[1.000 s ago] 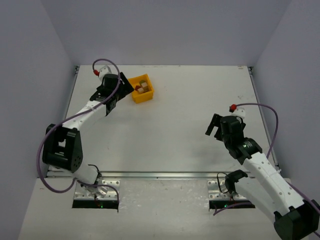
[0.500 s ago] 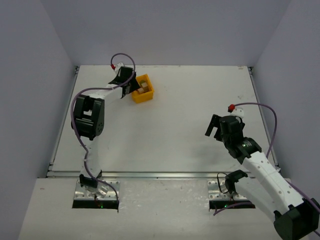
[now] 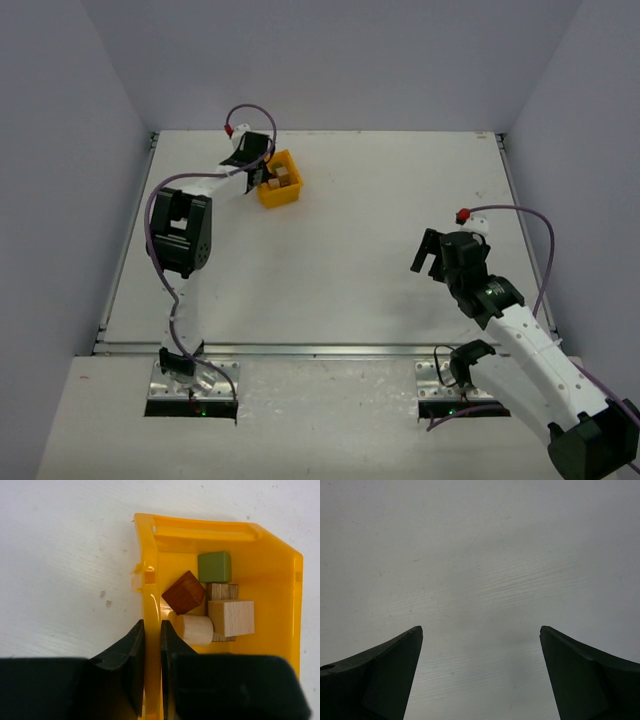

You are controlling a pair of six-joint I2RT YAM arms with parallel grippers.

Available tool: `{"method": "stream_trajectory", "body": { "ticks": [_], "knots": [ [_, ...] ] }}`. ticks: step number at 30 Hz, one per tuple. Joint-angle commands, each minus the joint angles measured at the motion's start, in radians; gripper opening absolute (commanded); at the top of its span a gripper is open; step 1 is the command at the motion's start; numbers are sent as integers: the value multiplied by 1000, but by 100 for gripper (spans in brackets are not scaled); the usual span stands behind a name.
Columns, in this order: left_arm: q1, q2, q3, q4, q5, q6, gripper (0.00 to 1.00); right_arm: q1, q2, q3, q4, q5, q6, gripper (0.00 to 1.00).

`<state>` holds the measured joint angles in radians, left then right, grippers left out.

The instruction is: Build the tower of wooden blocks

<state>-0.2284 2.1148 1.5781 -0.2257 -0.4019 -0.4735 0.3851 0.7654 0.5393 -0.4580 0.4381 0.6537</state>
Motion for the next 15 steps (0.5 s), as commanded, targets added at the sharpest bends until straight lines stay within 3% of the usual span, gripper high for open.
{"method": "stream_trajectory", "body": {
  "ticks": [1, 4, 8, 12, 15],
  "knots": [
    [-61, -216, -68, 92, -137, 170, 0, 1, -18, 19, 14, 22, -7, 99],
    [-133, -288, -133, 124, -223, 255, 0, 3, -21, 22, 5, 22, -9, 99],
    [-285, -372, -217, 126, -542, 370, 0, 3, -20, 39, -27, 35, -3, 99],
    [-394, -336, -255, 127, -817, 472, 0, 2, -24, 37, -30, 22, -2, 99],
    [-464, -270, -240, 126, -919, 543, 0, 3, -24, 36, -28, 15, -2, 99]
  ]
}}
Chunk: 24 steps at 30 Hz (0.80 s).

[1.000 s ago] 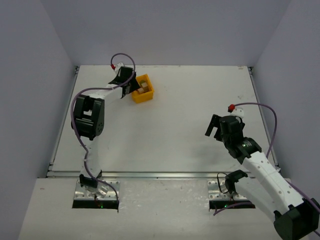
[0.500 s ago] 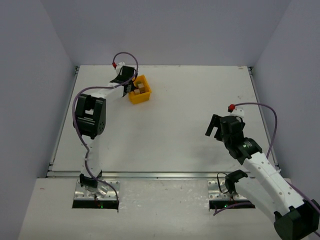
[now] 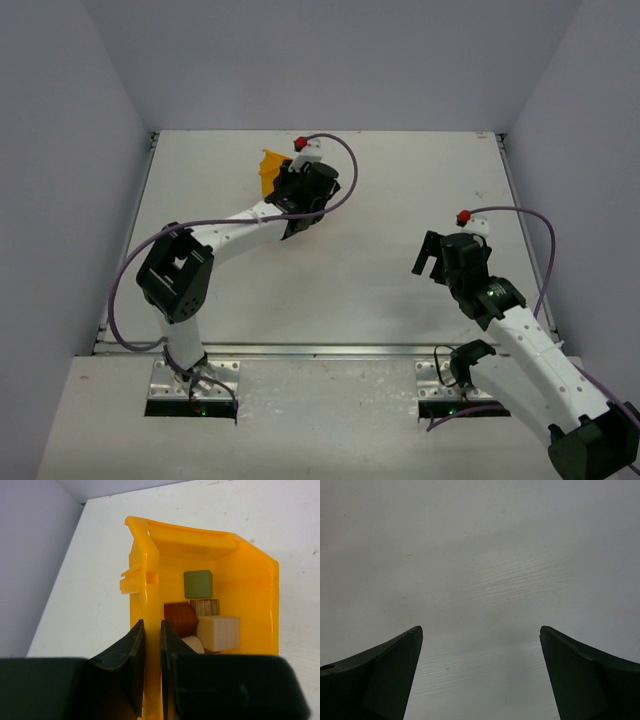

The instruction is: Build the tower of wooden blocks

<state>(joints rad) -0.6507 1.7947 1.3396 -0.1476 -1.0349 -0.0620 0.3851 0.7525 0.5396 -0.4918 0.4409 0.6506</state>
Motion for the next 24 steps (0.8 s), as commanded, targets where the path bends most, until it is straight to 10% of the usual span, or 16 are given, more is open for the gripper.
{"method": "stream_trajectory", "body": {
  "ticks": [1, 24],
  "knots": [
    [-57, 66, 4, 48, -305, 143, 0, 3, -12, 36, 7, 10, -1, 99],
    [-221, 332, 139, 45, -495, 550, 0, 2, -19, 30, 24, -39, -38, 99]
  ]
}}
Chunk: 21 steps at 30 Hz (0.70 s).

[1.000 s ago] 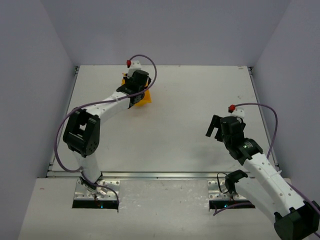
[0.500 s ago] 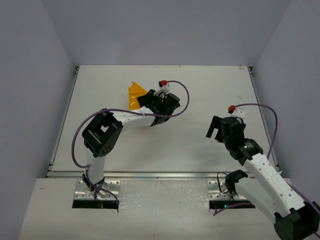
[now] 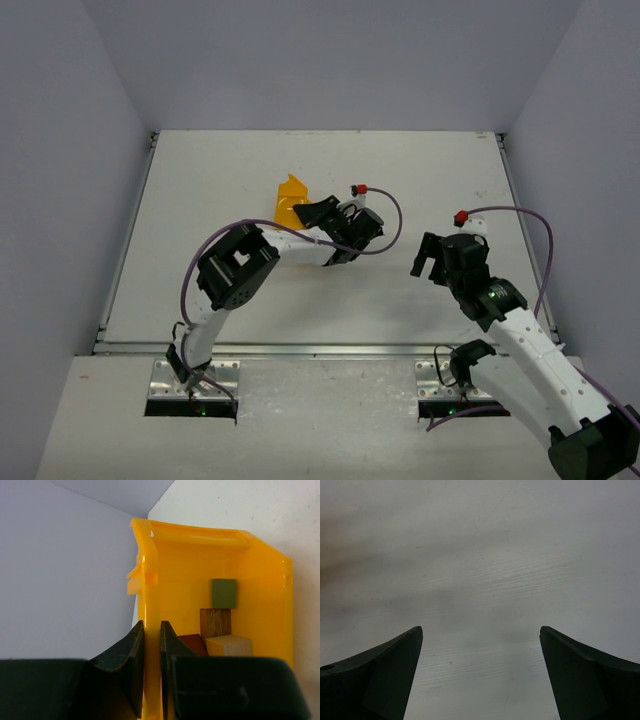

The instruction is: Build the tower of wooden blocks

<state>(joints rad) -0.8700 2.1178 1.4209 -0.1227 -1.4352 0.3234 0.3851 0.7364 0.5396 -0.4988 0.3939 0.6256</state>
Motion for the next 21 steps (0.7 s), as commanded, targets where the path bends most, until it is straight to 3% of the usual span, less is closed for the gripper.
{"method": "stream_trajectory", "body": {
  "ticks": [1, 6, 8, 10, 12, 14, 16, 21],
  "knots": [
    [-1, 10, 59, 20, -86, 186, 0, 1, -5, 31, 29, 9, -12, 99],
    [0, -26, 26, 50, 16, 330, 0, 2, -18, 28, 26, 7, -13, 99],
    [3, -51, -44, 152, 24, 444, 0, 3, -21, 28, 28, 8, -15, 99],
    [10, -66, -112, 357, 15, 631, 0, 2, -26, 27, 28, 9, -16, 99],
    [19, -59, -139, 382, 2, 738, 0, 1, -25, 26, 28, 10, -18, 99],
    [30, -37, -130, 315, -14, 745, 0, 3, -24, 29, 25, 9, -22, 99],
    [58, 1, -86, 111, -30, 672, 0, 2, -23, 31, 18, 12, -22, 99],
    [119, 43, 22, -286, -42, 384, 0, 2, -25, 26, 21, 18, -22, 99]
  ]
}}
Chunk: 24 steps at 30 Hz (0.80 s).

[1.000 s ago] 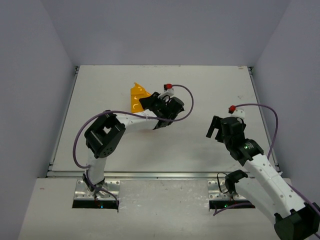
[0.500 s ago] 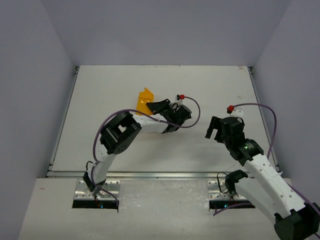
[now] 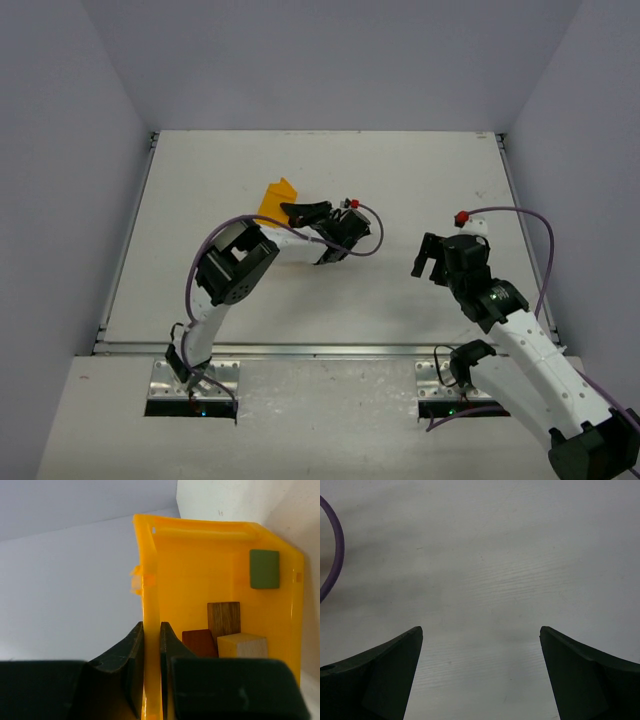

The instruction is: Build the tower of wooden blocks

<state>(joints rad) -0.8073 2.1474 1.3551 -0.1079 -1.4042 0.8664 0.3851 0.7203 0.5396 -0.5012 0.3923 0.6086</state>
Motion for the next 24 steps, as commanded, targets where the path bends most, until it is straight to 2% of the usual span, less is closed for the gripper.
{"method": "stream_trajectory", "body": {
  "ticks": [1, 4, 8, 15, 21, 24],
  "knots": [
    [77, 16, 93, -340, -86, -172, 0, 1, -7, 27, 26, 17, -6, 99],
    [129, 33, 110, -414, -136, -169, 0, 1, 6, 29, 26, 13, -9, 99],
    [161, 63, 147, -575, -107, -284, 0, 2, 23, 32, 24, 13, -10, 99],
    [182, 93, 153, -610, -135, -292, 0, 2, 49, 42, 15, 20, -11, 99],
    [238, 87, 126, -724, -142, -380, 0, 2, 59, 45, 15, 20, -10, 99],
    [271, 61, 119, -732, -137, -389, 0, 3, 64, 45, 14, 20, -11, 99]
  ]
}}
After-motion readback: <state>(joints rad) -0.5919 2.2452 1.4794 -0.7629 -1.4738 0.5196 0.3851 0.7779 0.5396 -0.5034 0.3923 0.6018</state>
